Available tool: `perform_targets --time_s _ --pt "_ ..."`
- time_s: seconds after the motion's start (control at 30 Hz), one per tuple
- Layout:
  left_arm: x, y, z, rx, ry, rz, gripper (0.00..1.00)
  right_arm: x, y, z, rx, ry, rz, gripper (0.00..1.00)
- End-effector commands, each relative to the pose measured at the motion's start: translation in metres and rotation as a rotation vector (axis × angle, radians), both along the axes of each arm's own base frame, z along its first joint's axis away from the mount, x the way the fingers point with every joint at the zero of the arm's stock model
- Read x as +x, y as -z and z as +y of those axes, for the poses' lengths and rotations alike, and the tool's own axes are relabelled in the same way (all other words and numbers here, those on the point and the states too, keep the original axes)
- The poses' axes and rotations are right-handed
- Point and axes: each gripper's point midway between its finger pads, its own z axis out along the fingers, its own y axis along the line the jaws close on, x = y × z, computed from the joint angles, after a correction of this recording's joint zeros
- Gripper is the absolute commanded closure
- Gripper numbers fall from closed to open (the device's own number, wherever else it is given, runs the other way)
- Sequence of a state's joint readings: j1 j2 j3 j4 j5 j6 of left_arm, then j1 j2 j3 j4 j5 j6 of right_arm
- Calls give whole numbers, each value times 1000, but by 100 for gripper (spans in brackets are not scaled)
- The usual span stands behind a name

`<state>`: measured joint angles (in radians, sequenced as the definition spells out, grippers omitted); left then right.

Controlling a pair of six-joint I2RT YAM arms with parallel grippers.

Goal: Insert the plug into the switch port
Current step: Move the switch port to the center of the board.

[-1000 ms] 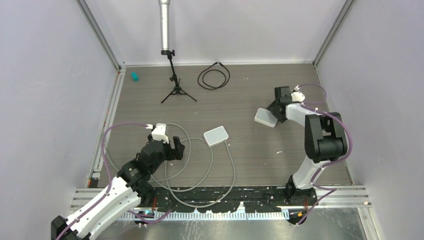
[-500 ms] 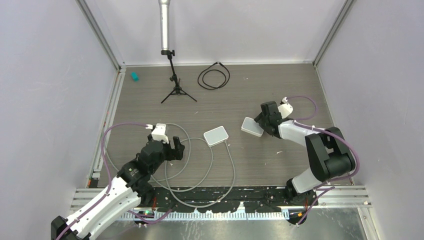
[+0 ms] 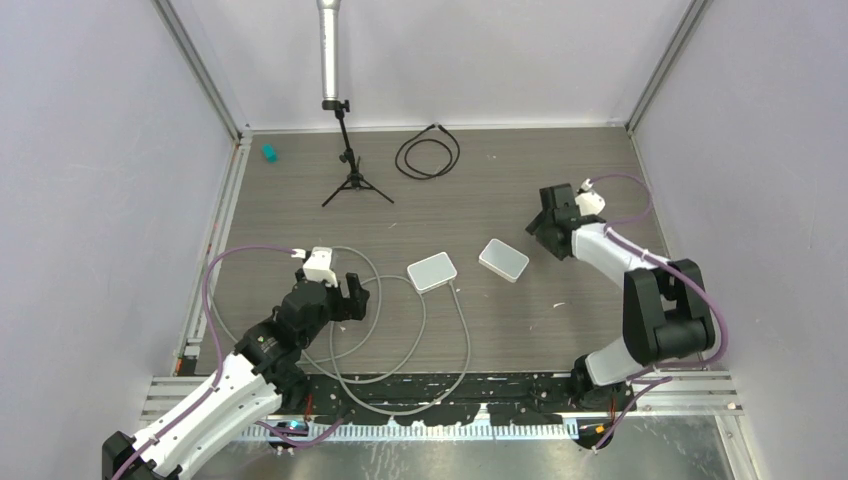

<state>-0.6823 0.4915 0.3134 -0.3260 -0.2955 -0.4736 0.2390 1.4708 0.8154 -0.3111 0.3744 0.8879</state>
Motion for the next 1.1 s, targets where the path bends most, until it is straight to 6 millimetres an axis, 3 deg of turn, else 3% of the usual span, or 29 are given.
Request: perform_targets --time_s 0.0,0.17,0.33,0.5,0.67,0.87,1.07 --pt "5 -7 -1 -29 -21 -26 18 4 14 -21 -1 -13 130 37" --pt "5 -7 -1 -27 -20 -25 18 -6 31 -15 27 -51 200 38" --pt "6 -6 -2 -23 -20 -19 18 -19 38 -14 26 -72 240 38" --pt "6 -7 -2 -24 -22 -21 18 -30 43 0 49 -141 282 39" --pt "6 -6 -1 -23 -24 -20 18 -43 41 31 77 -220 281 44" --pt "6 -6 -2 -21 -25 -17 18 -59 39 84 114 -315 260 47" --pt "6 -6 -1 -22 -28 -19 18 -68 32 117 137 -367 227 47"
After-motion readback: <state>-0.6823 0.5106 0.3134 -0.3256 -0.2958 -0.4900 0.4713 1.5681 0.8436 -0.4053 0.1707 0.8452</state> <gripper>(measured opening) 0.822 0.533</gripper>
